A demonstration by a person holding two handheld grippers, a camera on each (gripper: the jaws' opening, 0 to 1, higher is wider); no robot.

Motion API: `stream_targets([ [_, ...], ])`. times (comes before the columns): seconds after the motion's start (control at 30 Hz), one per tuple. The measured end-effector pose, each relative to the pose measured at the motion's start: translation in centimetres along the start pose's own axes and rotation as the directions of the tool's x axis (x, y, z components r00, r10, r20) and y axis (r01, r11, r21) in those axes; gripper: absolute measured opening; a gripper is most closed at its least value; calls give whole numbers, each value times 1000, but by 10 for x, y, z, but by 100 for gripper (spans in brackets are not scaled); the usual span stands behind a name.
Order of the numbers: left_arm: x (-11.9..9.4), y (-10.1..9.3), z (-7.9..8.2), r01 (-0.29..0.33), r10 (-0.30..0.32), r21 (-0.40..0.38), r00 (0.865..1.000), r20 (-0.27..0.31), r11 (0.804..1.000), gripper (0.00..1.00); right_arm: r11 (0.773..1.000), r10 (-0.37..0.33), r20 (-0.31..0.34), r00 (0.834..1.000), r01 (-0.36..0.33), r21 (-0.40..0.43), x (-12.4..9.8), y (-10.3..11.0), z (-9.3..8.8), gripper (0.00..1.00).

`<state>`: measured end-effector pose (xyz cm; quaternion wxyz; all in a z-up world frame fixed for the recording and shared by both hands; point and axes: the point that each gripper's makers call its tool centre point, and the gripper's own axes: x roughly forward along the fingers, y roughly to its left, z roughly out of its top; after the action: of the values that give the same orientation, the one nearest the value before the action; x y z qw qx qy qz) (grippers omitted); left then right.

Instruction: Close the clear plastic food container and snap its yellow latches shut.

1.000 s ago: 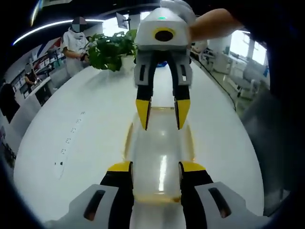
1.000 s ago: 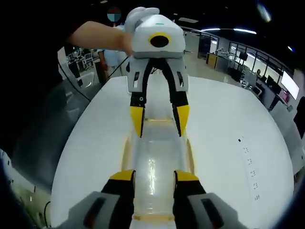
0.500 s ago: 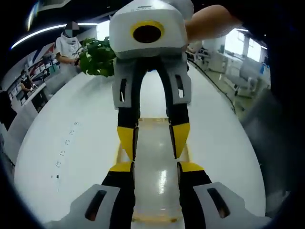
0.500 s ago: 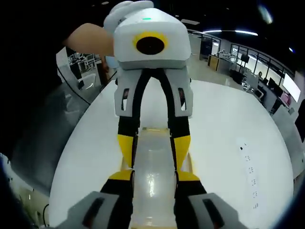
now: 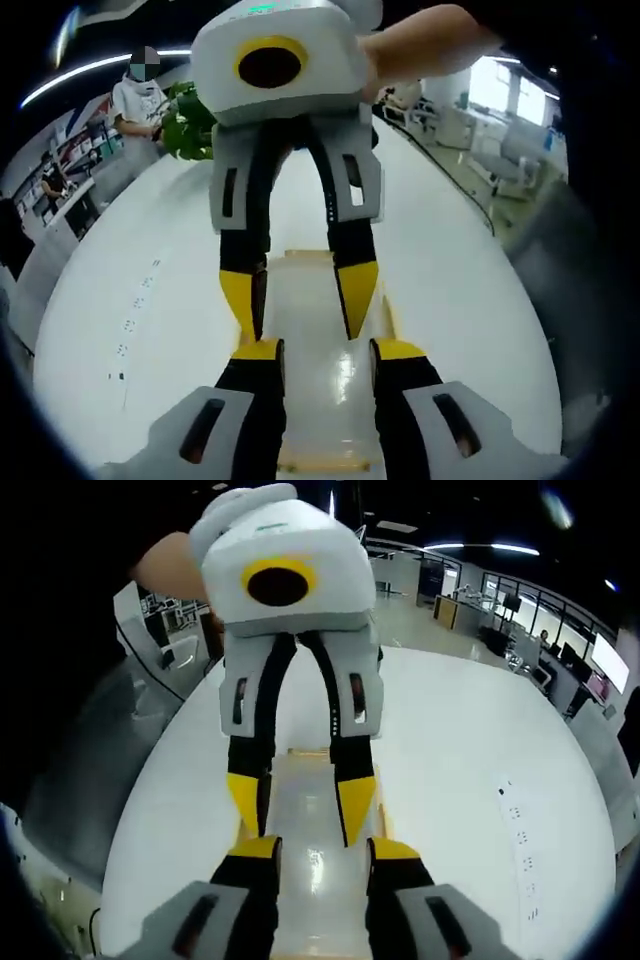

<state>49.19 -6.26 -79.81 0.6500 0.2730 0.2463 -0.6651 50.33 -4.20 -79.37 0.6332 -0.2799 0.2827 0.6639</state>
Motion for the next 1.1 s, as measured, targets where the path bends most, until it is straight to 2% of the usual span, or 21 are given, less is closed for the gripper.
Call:
stream_targets([
  [0.4, 0, -7, 1, 5, -5, 8, 1000, 1, 1000, 32, 1000, 7, -12, 1000, -8, -5, 4, -10, 0, 38],
  [0.73, 3, -13, 1, 0, 0, 16, 1000, 0, 1000, 32, 1000, 22, -34, 999, -23, -21, 7, -6, -2, 42],
  [0.9, 3, -12, -2, -29, 29, 12, 1000, -2, 1000, 39, 999, 29, -37, 999, -30, -19, 8, -8, -4, 45],
  [1.1, 4, -16, -1, -53, 53, 29, 999, -3, 998, 40, 998, 56, -67, 996, -57, -11, 9, -9, -9, 50],
])
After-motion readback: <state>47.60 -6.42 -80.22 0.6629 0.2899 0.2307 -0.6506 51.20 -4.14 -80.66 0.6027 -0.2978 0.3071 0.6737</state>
